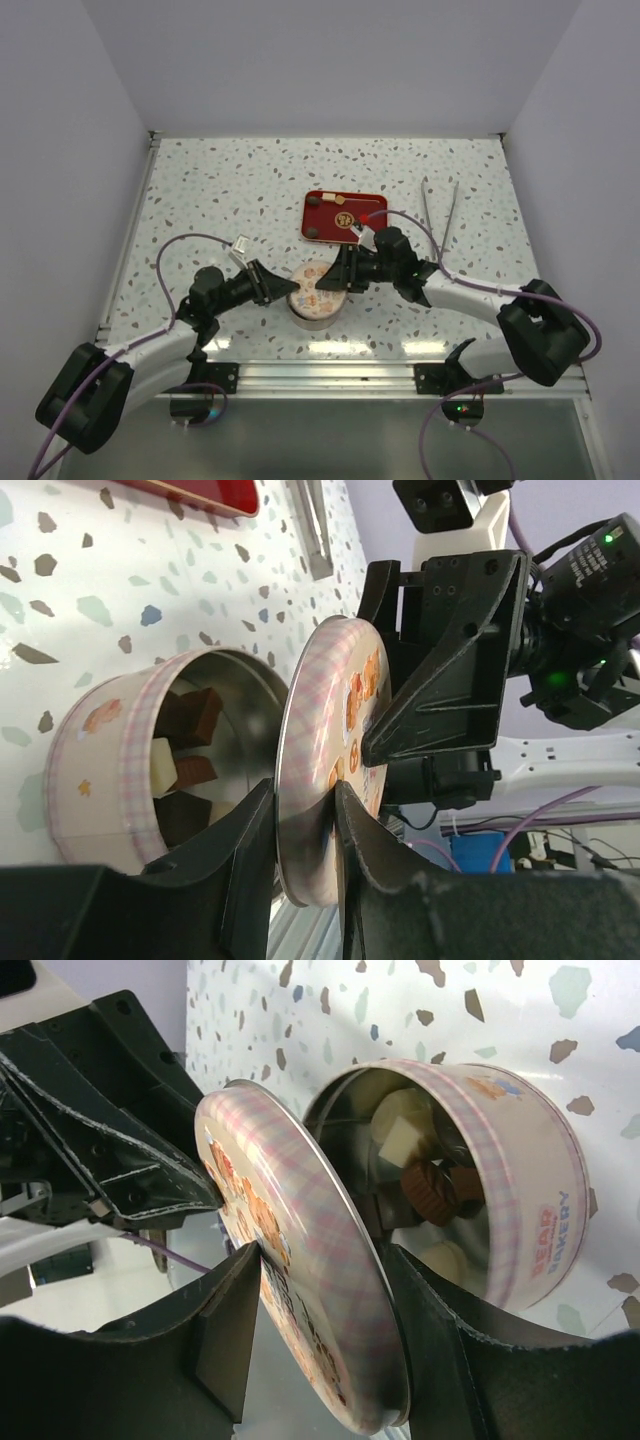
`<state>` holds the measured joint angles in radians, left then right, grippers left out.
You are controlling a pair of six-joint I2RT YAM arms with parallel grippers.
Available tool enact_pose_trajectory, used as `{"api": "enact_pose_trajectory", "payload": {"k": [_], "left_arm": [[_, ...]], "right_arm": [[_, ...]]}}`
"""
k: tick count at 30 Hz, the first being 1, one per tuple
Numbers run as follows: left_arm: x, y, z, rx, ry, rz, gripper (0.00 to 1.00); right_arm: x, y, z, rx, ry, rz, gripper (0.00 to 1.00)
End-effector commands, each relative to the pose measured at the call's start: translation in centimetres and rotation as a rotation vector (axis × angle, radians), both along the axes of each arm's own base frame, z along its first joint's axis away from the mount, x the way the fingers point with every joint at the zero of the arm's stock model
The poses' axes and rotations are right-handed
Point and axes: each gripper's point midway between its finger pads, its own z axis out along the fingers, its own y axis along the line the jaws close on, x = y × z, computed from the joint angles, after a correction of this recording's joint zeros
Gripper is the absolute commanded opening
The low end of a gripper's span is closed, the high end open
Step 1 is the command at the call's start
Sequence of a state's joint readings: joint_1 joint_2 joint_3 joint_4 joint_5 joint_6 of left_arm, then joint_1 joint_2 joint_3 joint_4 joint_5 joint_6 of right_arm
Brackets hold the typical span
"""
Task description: Pack the chocolate
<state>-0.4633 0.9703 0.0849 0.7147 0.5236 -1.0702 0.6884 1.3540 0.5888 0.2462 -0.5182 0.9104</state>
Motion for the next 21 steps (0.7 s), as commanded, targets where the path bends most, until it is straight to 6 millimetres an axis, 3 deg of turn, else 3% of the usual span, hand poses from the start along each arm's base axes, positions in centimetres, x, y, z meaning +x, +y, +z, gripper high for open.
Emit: {"api": "enact_pose_trajectory", "payload": {"k": [1,21], "left_arm": [[0.9,0.9,-2.2,0.128,-0.032,0.043,0.30],[2.3,1.5,-3.5,0.263,-0.049,0.081,0.29]], "right_arm": [[0.8,-0.4,-1.2,-0.062,-0.011,-0.018,0.54],[1.0,0.5,-3.5,-0.108,0.015,0.008,0.57]]}}
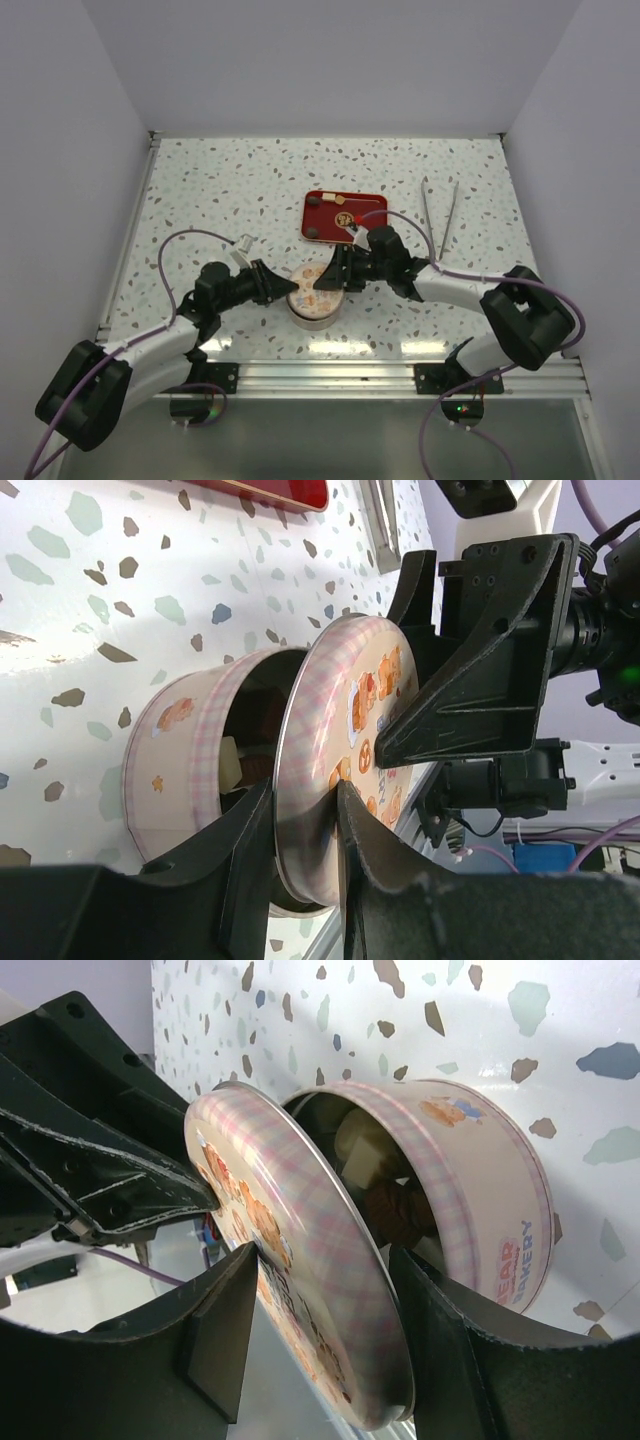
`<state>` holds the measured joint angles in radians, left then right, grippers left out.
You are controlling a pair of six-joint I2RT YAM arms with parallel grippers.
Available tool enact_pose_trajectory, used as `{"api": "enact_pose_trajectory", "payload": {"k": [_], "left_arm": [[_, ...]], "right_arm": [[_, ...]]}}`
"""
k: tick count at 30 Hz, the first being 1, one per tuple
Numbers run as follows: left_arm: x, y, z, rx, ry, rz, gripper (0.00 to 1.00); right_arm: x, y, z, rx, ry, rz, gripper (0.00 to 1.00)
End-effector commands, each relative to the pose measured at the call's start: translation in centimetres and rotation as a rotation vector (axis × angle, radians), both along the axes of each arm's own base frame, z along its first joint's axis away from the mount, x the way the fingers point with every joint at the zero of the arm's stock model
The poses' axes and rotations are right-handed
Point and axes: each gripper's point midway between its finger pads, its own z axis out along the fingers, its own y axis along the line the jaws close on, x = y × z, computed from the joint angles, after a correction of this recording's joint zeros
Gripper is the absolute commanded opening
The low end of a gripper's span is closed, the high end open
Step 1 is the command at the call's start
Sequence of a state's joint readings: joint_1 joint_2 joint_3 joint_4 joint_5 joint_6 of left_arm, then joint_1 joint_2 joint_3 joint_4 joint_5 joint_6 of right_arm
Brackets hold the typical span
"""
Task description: Pack the chocolate
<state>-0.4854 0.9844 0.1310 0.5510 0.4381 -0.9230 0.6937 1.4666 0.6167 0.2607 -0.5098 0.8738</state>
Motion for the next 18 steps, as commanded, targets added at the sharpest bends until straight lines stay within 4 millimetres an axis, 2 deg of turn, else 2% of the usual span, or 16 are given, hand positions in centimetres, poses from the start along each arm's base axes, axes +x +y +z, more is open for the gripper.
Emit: {"api": "enact_pose_trajectory", "payload": {"k": [1,10,18], "left_arm": [[1.4,0.9,-0.9,0.106,-0.042,0.046,0.29],[0.9,0.4,-0.7,0.089,0.031,0.021,0.27],[-0.1,0.7,-1.1,0.113,0.078,0.012,0.25]], "right_arm": [[0.4,0.0,-0.9,-0.050,-0.006,-0.003,0.57],[-0.1,-0.1,-2.2,-0.089,0.038,0.007,0.57],[-0.9,-0.2,-1.2,-0.079,0.068,0.022,0.57]]}}
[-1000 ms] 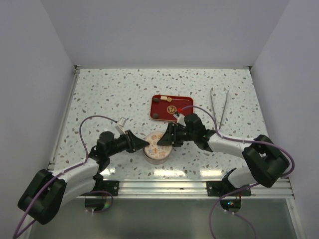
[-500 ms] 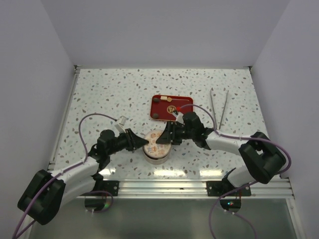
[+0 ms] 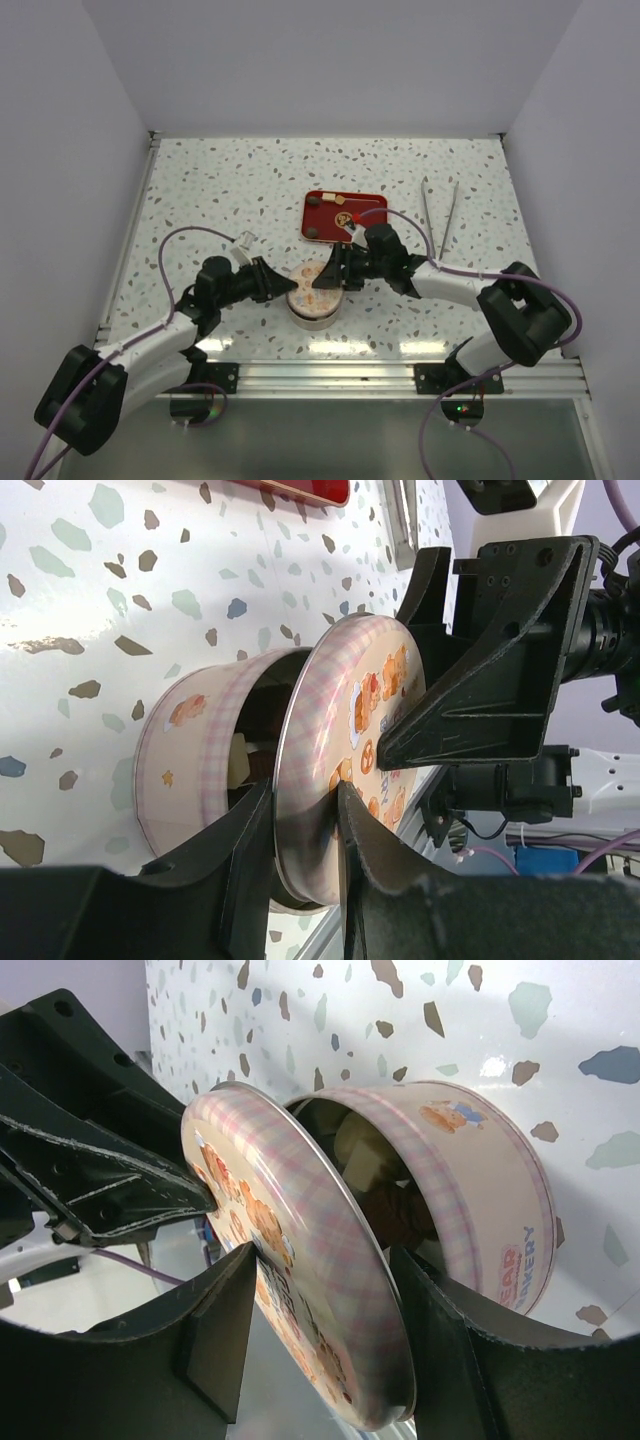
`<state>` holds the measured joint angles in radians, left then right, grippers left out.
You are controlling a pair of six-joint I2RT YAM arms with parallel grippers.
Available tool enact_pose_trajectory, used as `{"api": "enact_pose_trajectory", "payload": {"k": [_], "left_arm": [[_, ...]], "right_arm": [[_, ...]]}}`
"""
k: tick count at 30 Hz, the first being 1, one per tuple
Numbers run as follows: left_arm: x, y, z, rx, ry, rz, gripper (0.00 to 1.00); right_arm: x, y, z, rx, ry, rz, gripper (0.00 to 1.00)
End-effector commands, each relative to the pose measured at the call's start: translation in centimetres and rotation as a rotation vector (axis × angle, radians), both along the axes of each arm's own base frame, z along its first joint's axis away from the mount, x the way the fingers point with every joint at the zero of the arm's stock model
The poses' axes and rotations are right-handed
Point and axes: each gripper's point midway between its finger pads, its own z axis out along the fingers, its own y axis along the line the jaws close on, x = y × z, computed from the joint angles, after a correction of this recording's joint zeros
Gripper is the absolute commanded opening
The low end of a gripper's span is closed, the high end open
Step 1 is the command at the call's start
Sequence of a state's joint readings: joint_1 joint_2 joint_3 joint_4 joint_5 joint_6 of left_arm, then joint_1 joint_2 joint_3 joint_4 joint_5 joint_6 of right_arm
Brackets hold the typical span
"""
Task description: Pack the chocolate
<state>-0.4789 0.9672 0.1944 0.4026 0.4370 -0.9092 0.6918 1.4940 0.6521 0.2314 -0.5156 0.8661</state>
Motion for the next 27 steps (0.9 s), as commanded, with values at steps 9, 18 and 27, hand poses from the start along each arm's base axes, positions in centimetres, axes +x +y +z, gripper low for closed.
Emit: {"api": "enact_pose_trajectory", "payload": {"k": [9,18,27], "left_arm": [[-0.6,0.6,-0.7,0.078,0.031,0.008,0.25],[-0.7,0.6,-0.9,0.083,0.042,0.007,0.24],[-0.4,0.4,0.5,0.064,0.028,0.009,0.23]], "right_arm": [[-1.8,-0.9,-0.1,-0.082,0.051,0.029,0.57],[-2.0,-1.0,-0.1,-0.086,0.053,0.028,0.57],[-2.0,-0.8,0.5,-0.075,0.046,0.030,0.57]]}}
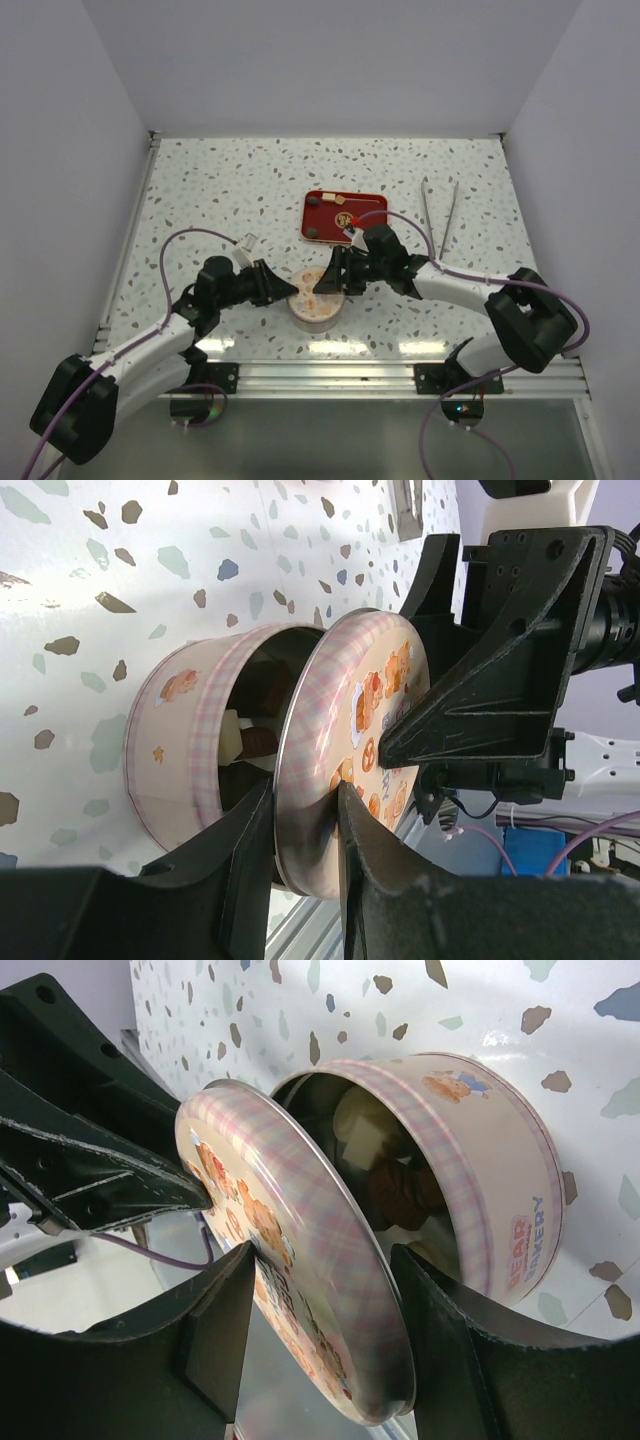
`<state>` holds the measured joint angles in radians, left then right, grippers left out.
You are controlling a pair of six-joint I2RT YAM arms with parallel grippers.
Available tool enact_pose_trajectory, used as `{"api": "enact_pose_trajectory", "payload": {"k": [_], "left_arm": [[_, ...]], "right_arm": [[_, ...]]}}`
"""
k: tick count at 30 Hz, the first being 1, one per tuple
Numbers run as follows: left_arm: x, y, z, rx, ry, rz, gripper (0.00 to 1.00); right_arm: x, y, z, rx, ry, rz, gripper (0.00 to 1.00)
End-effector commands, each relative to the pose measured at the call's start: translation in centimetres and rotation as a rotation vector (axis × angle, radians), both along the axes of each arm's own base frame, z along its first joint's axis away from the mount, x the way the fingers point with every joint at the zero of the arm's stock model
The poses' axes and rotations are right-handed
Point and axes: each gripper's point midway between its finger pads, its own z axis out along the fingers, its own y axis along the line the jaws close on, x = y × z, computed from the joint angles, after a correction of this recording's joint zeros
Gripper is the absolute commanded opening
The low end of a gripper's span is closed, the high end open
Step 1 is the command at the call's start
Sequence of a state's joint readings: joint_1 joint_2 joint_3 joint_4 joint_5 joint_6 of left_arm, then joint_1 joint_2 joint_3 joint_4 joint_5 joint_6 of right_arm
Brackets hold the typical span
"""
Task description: Pack the chocolate
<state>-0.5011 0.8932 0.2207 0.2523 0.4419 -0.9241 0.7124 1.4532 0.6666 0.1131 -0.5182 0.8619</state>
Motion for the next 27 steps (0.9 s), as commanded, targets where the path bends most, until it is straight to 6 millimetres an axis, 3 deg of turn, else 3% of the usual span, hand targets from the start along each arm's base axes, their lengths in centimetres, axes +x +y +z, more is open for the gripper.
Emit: {"api": "enact_pose_trajectory", "payload": {"k": [1,27], "left_arm": [[0.9,0.4,0.3,0.052,-0.026,0.027,0.24],[0.5,1.3,-3.0,0.103,0.003,0.052,0.21]], "right_arm": [[-0.3,-0.4,0.3,-0.035,0.001,0.006,0.57],[-0.4,-0.6,-1.0,-0.072,0.003,0.011,0.59]]}}
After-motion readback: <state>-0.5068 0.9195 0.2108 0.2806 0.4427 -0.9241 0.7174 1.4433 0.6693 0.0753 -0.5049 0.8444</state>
